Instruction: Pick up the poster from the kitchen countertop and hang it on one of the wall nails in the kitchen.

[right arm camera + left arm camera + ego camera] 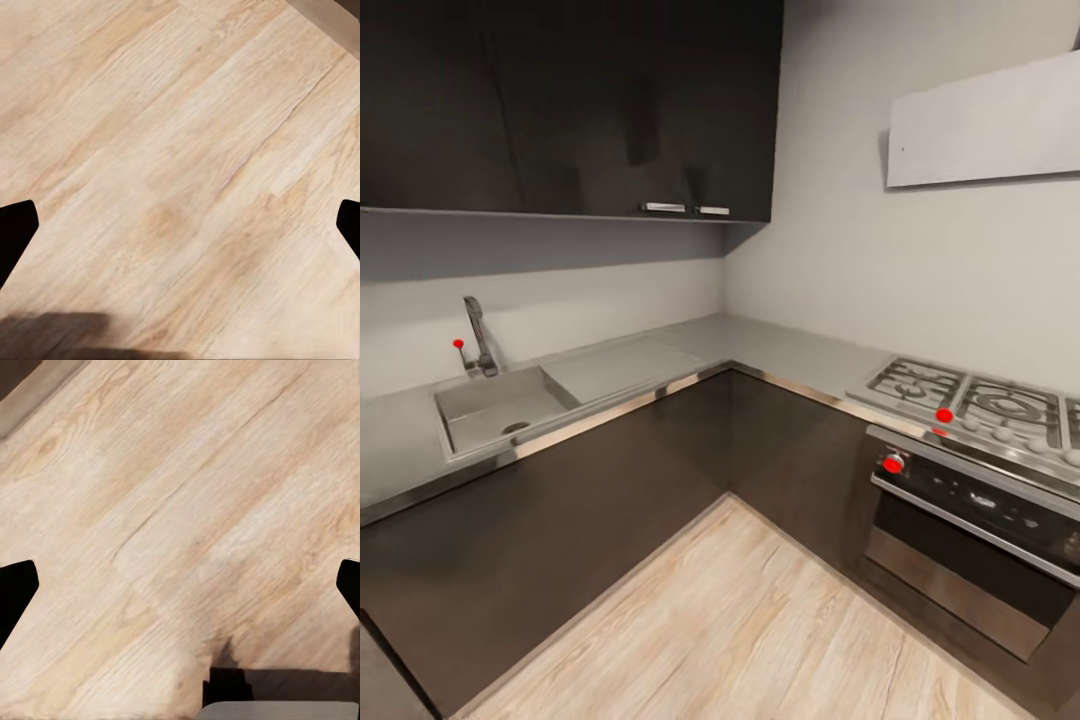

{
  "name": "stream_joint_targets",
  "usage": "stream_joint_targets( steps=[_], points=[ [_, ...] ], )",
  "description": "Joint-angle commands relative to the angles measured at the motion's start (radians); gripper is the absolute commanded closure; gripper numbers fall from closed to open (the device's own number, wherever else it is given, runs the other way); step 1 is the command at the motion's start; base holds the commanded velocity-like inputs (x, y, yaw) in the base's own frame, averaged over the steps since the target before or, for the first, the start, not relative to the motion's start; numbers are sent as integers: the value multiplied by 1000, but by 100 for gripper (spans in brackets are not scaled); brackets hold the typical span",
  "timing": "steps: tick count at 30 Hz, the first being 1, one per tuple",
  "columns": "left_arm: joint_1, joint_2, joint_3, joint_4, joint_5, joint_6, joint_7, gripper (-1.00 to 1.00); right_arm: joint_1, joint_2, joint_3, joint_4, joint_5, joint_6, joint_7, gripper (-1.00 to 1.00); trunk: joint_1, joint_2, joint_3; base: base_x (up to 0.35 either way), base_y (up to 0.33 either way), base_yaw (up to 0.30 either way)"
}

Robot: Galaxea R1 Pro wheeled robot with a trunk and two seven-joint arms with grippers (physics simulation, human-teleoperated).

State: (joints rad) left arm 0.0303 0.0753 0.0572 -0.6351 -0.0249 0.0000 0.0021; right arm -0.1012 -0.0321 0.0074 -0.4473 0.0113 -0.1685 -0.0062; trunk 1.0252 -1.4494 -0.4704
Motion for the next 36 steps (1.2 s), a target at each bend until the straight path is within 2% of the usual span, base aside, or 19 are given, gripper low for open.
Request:
stream_joint_targets(
  steps=[1,9,34,36],
  points=[
    [0,0,1,-2,-2,0,0,-100,-1,0,1,1,2,-3,-1,-100,0,-1,-1,-67,38,279],
    [0,0,2,-1,-3,0,0,-100,0,0,2,2,2,-3,-1,-100,0,-1,-1,-101,81,284],
    [0,1,3,-1,-2,0,-1,-100,-1,0,2,2,2,-3,-1,-100,0,-1,-1,-236,197,286],
    [0,1,11,-2,-2,0,-1,-100,-1,0,2,2,2,-3,-1,-100,0,-1,-1,-210,223,286]
  ],
)
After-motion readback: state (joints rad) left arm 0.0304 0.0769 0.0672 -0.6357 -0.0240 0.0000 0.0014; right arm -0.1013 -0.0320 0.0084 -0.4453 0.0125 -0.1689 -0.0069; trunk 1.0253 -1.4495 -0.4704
